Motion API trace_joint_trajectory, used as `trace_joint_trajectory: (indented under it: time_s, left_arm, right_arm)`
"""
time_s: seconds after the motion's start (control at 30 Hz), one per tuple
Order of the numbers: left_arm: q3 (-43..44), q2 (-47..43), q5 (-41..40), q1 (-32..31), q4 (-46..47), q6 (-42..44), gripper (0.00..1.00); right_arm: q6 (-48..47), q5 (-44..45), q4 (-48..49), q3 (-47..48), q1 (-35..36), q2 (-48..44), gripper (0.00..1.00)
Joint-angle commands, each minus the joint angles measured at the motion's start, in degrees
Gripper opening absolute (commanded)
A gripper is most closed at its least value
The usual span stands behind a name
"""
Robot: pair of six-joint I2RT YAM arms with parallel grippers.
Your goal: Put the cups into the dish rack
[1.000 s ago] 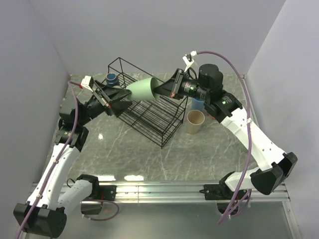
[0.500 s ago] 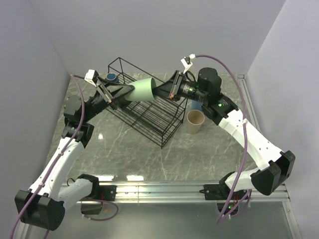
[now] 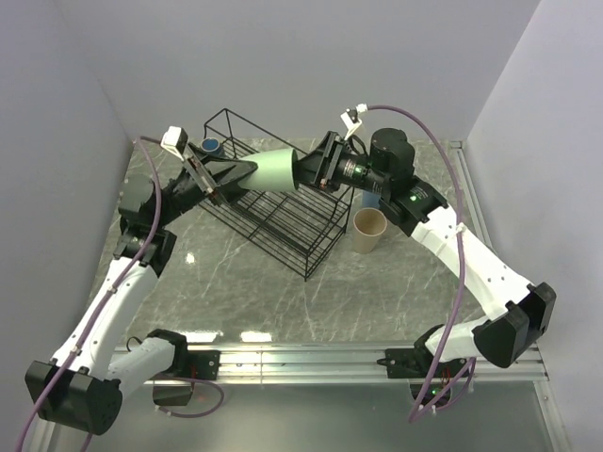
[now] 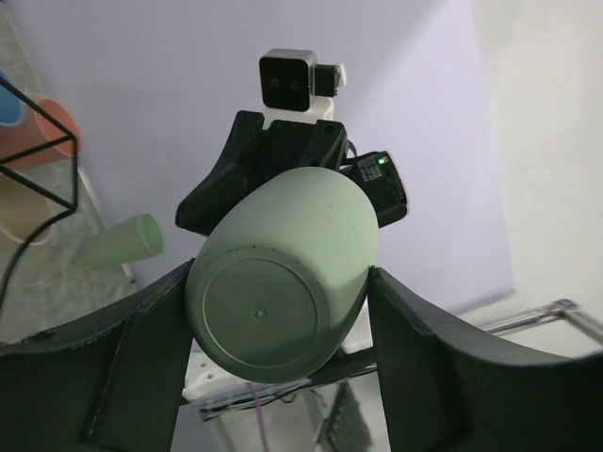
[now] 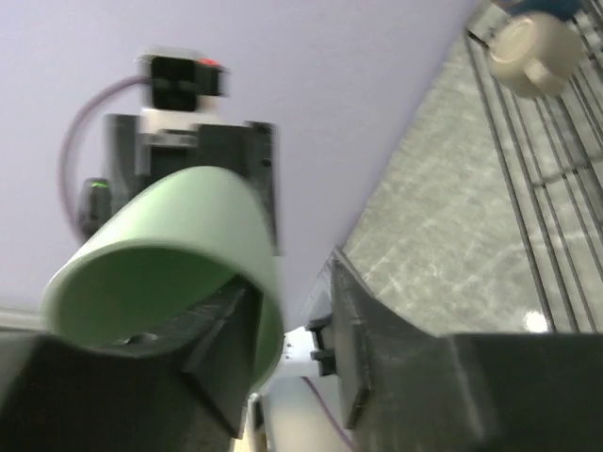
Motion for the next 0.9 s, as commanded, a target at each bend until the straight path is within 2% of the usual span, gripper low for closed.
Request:
trace_joint_trajectory:
  time_s: [0.0,0.03,0.07,0.13,0.23,0.4,0.47,0.57,0.87]
  left_arm:
    - [9.36,0.37,1.30,0.05,-10.32,11.32,0.19]
    - [11.30,1.33,0.43,0.31,-19.15,14.07,0.17]
    - [13.32,2.04,-1.67,0.48,-24.54,19.40,0.15]
    - [18.78,4.31,-3.53,0.75,-35.25,24.35,0.08]
    - [25.89,8.27,-8.18,0.93,-47.22,32.62,0.02]
    - [36.88,15.56,-18.53,0.93,-61.49,45.98,0.00]
    - [39.87,17.94,-21.71,0.93,-65.27,50.19,0.00]
    - [39.98,20.67,-25.41,0.84,-68.28,53.80,0.00]
    - [34.61,23.22,-35.08,0.31,-66.43,59.61,0.00]
  right_arm:
    - [-5.62,5.11,-9.34,5.01,-0.29,-0.59,0.51]
    - [-7.90,7.91,-11.21,5.55,-0.47,-1.29,0.52]
    - [-9.05,9.33,-15.40,6.08,-1.25,-1.64,0.53]
    - [-11.51,12.41,-19.03,6.70,-2.40,-3.48,0.54]
    - [-13.97,17.42,-24.92,5.47,-5.82,-6.81,0.54]
    - [-17.41,20.86,-30.47,1.69,-10.92,-12.44,0.54]
    - [-18.11,21.03,-31.61,0.03,-11.63,-13.50,0.54]
    - [-18.20,20.42,-32.23,-1.91,-12.07,-15.00,0.53]
    - [-18.55,19.80,-33.55,-4.82,-12.24,-18.08,0.53]
